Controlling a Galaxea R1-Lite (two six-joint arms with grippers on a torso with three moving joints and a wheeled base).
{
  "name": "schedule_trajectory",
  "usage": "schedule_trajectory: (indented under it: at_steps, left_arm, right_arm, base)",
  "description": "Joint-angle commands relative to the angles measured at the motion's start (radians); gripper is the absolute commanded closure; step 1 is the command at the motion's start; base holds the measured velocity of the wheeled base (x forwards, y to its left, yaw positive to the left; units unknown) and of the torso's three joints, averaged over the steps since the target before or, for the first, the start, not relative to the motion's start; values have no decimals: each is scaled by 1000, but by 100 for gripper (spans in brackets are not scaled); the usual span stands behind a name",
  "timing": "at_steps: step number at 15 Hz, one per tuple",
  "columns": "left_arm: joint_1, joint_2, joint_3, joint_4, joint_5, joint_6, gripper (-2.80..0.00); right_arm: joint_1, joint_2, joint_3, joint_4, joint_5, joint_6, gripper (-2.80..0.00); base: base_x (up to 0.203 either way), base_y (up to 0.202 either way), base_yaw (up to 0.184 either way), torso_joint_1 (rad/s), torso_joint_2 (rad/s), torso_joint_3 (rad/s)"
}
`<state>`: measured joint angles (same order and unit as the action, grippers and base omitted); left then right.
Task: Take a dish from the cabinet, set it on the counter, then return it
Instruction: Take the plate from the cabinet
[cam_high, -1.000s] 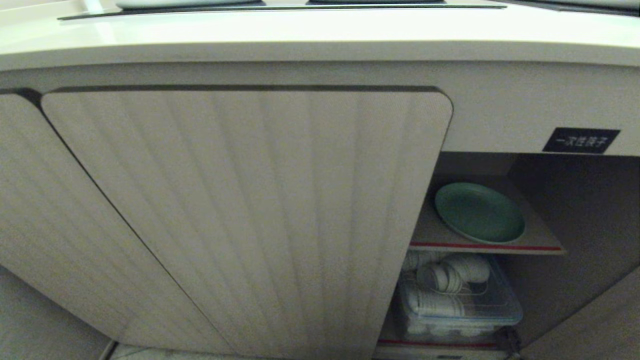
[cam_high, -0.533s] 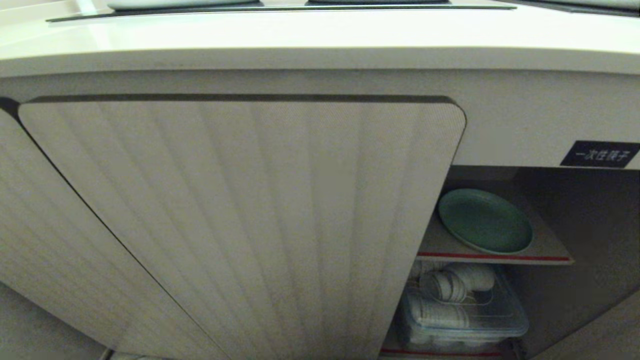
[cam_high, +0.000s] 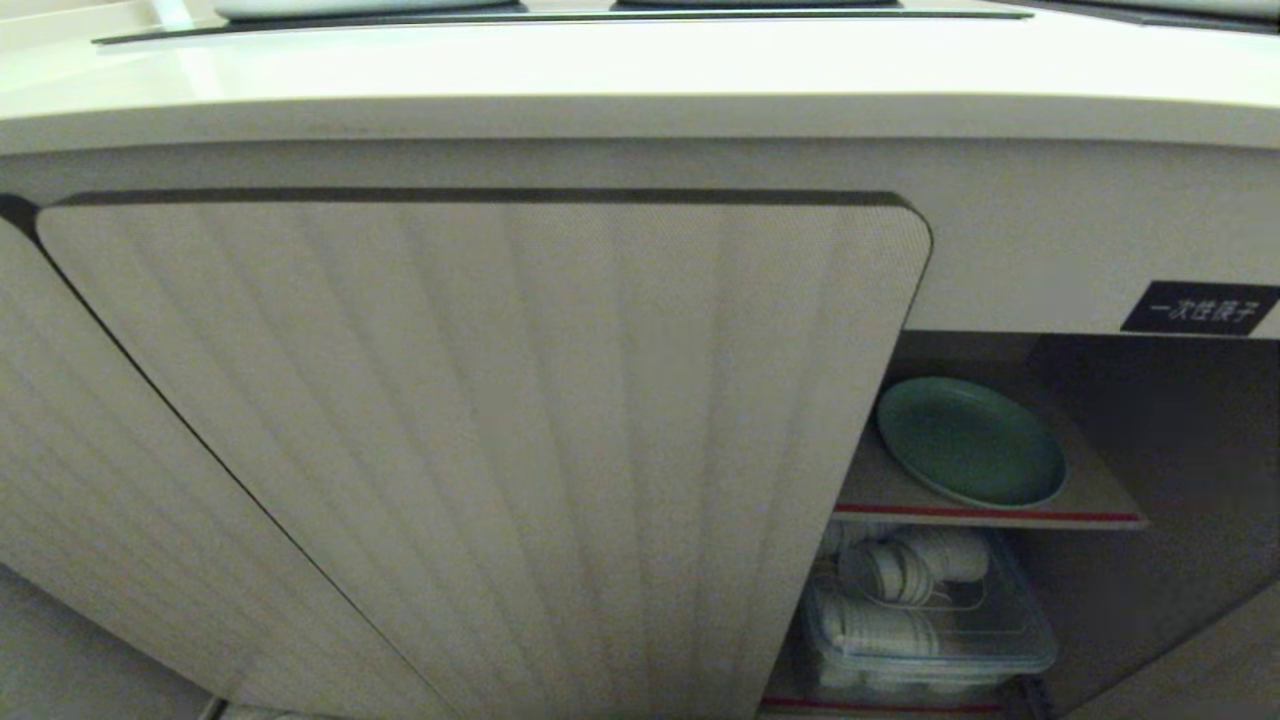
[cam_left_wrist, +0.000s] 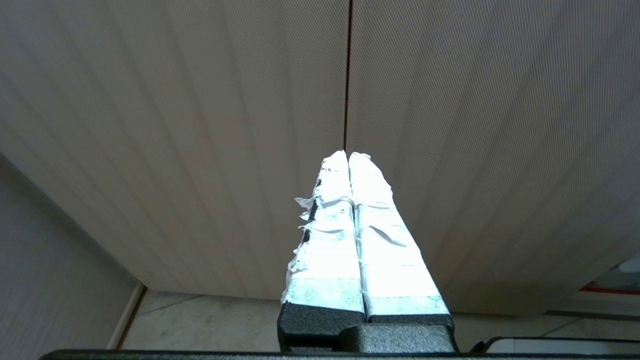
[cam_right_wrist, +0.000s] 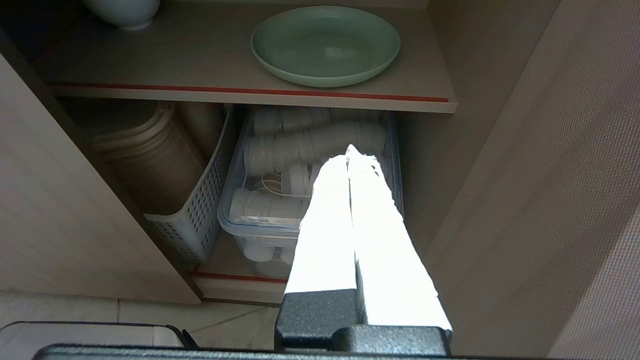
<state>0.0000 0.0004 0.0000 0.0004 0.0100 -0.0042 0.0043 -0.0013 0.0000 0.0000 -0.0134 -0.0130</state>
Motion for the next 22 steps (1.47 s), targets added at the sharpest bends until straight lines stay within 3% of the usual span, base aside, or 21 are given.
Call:
schedule_trajectory:
  at_steps: [1,22]
  left_arm:
    - [0,0,0,0,1,0,0]
    - [0,0,0,0,1,0,0]
  right_arm:
    - [0,1,0,0,0,-1,0]
    - [0,1,0,-1,0,-1,0]
  base:
    - [0,0,0,0,0,0]
    - [0,0,0,0,0,0]
